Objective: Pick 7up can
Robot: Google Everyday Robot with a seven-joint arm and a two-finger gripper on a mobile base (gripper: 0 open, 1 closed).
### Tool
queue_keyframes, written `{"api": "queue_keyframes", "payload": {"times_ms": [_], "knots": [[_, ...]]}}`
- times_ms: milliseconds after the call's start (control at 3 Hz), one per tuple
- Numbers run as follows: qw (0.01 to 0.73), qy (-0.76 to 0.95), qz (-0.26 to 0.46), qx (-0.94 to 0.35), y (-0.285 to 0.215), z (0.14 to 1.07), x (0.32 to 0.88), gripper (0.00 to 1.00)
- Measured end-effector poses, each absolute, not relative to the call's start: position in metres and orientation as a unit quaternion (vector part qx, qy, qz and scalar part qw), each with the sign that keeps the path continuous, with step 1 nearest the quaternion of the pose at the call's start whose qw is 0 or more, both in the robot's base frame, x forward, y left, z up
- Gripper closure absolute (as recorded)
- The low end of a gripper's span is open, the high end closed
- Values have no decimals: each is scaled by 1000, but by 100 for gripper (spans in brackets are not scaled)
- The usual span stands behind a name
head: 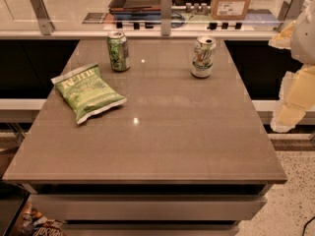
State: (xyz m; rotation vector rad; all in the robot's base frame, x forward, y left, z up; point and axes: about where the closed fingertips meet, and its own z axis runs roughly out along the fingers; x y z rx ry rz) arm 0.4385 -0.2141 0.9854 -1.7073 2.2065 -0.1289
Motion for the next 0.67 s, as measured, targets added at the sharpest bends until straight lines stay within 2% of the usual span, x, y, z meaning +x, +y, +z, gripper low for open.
{"api": "queue_keyframes", "payload": {"times_ms": [667], "knots": [[203, 785, -51, -584, -215, 989, 454, 0]]}}
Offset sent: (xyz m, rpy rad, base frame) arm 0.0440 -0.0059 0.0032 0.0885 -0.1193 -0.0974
